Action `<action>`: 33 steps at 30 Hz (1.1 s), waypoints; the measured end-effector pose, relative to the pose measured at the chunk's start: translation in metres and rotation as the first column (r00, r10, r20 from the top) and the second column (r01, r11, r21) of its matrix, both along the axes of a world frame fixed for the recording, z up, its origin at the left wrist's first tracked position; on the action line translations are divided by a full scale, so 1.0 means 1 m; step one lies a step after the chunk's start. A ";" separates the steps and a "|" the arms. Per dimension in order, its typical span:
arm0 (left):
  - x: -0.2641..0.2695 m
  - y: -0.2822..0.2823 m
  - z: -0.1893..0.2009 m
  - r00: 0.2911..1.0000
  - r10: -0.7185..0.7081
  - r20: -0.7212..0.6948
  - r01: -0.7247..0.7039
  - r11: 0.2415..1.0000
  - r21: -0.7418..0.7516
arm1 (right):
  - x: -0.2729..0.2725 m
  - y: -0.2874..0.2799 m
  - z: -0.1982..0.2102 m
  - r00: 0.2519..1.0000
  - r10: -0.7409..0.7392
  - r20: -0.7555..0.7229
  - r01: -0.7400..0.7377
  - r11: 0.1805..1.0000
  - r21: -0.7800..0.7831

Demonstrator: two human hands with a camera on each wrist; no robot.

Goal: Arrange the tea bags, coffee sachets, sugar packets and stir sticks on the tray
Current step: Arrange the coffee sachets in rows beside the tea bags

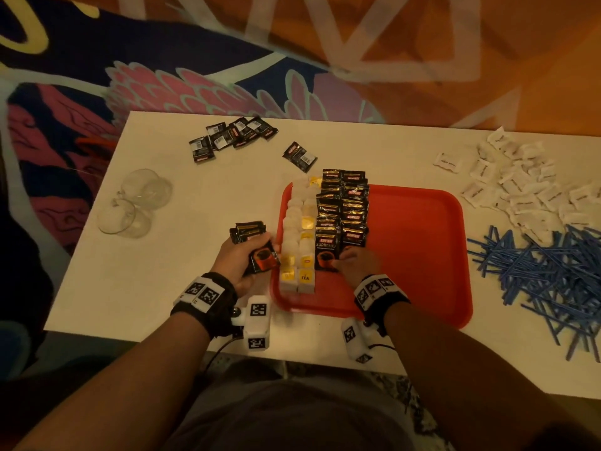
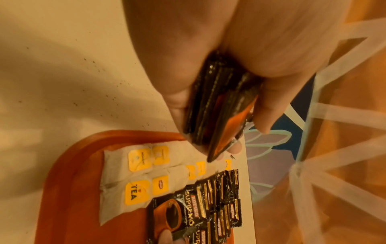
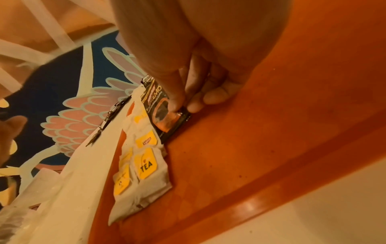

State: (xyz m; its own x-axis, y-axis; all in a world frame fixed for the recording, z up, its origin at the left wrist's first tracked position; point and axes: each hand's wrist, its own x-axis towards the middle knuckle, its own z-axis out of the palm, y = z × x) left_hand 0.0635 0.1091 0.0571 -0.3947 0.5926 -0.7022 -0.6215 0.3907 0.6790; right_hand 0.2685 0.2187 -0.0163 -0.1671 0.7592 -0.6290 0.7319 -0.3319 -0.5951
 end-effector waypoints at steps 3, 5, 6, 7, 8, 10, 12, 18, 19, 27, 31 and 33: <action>-0.006 -0.008 -0.001 1.000 0.028 0.010 -0.028 1.000 -0.009 | -0.002 0.000 -0.006 0.999 0.002 0.032 -0.003 1.000 0.009; -0.009 -0.012 -0.003 0.999 0.050 0.012 -0.049 0.999 -0.018 | -0.003 0.000 -0.008 0.999 -0.005 0.053 0.004 1.000 0.016; -0.010 -0.013 -0.004 0.998 0.054 0.016 -0.054 0.998 -0.020 | -0.004 0.000 -0.010 0.998 -0.005 0.065 0.004 1.000 0.020; -0.010 -0.014 -0.004 0.998 0.054 0.026 -0.053 0.998 -0.017 | -0.004 0.000 -0.010 0.997 -0.003 0.073 0.002 1.000 0.023; -0.009 -0.014 -0.004 0.998 0.051 0.034 -0.051 0.999 -0.013 | -0.004 0.000 -0.011 0.997 -0.005 0.077 0.003 1.000 0.022; -0.008 -0.014 -0.004 0.998 0.045 0.049 -0.045 0.999 -0.008 | -0.005 -0.001 -0.011 0.997 -0.010 0.082 0.009 1.000 0.016; -0.006 -0.014 -0.004 0.997 0.047 0.060 -0.047 0.999 -0.009 | -0.004 -0.001 -0.010 0.996 -0.021 0.082 0.020 1.000 0.008; -0.003 -0.009 -0.003 0.988 0.046 0.149 -0.046 0.999 -0.002 | 0.001 -0.001 -0.007 0.995 -0.008 0.095 0.004 0.999 0.039; -0.002 -0.008 -0.002 0.985 0.043 0.168 -0.044 0.999 0.001 | 0.002 -0.001 -0.005 0.993 0.011 0.114 -0.016 0.999 0.046; 0.011 0.011 0.000 0.993 -0.110 -0.050 0.110 0.994 -0.001 | 0.009 -0.002 0.026 0.998 0.032 -0.048 -0.026 0.994 0.107; 0.022 0.024 0.002 0.982 -0.158 -0.108 0.162 0.986 0.032 | -0.003 -0.005 0.060 0.916 0.002 -0.401 -0.036 0.996 -0.079; 0.030 0.031 0.005 0.964 -0.209 -0.163 0.219 0.975 0.043 | -0.008 -0.006 0.073 0.870 0.017 -0.493 -0.091 0.988 -0.127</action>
